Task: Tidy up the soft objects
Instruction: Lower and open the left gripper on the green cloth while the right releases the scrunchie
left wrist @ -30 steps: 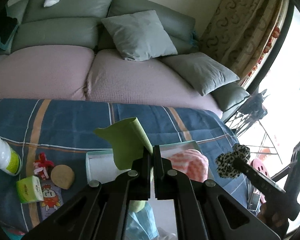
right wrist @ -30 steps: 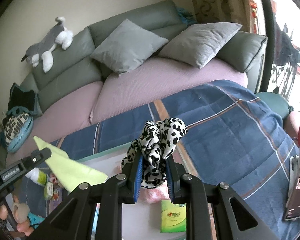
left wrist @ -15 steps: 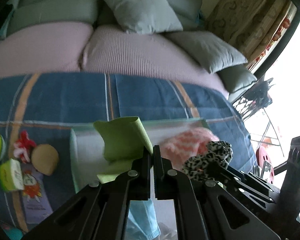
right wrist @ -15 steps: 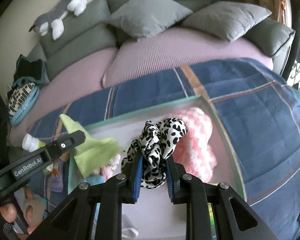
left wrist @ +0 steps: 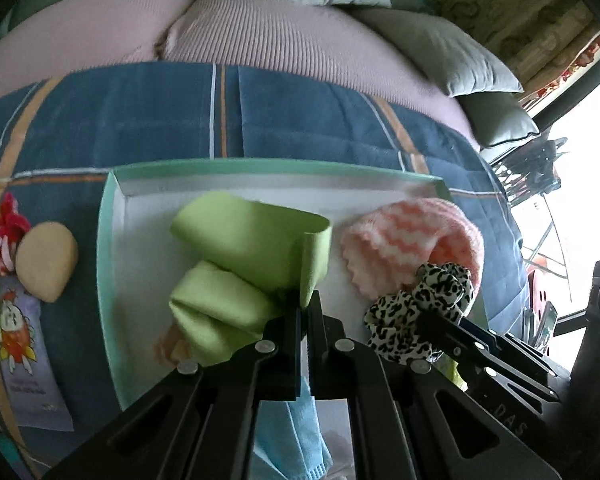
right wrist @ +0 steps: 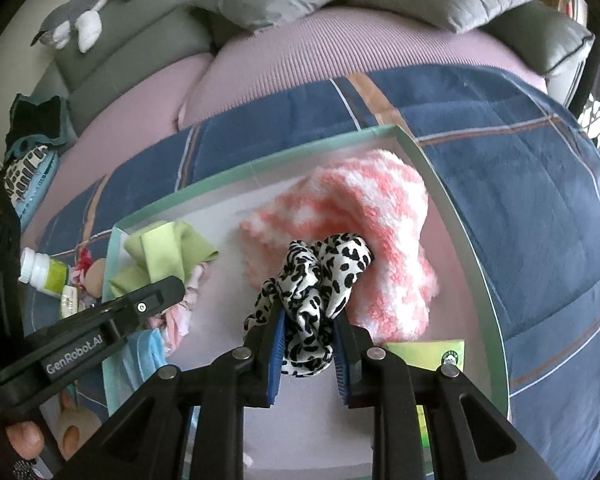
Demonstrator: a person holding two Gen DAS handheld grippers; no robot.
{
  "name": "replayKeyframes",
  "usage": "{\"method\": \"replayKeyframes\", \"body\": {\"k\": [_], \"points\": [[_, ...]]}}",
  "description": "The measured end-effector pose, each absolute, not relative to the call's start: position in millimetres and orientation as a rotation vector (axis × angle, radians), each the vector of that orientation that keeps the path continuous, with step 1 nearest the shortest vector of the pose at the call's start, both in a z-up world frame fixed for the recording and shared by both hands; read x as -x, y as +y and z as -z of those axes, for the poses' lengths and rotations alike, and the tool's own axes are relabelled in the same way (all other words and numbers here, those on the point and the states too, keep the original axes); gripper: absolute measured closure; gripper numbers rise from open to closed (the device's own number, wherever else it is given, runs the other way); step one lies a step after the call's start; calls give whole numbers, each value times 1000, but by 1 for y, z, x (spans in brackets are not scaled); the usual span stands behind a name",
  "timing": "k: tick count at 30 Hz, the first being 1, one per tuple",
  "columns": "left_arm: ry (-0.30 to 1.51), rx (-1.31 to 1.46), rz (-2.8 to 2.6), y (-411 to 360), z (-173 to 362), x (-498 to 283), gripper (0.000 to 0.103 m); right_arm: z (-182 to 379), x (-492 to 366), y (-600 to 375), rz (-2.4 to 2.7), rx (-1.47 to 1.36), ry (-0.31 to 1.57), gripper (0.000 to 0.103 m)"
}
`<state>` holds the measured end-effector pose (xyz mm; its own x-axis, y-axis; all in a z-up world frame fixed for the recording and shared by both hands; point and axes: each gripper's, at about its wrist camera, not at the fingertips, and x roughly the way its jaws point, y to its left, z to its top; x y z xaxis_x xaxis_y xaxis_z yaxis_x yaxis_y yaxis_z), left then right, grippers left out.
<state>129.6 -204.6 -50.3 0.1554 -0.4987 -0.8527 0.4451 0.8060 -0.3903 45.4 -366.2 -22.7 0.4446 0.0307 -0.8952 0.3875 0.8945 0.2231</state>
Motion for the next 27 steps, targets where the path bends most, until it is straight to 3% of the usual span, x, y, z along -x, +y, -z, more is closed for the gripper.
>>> {"method": "replayKeyframes", "body": {"k": [17,23,27], "points": [[1264,-16,650,-216,48,-128,99,27,-49,-369,242,-438,1127,77],[1250,-36,647,-215,35,-123,78,17,-44,-368,239,-426,1111,74],[1223,-57,627,-211,22,-120,75,11,-41,-367,243,-417,1103,74]]}}
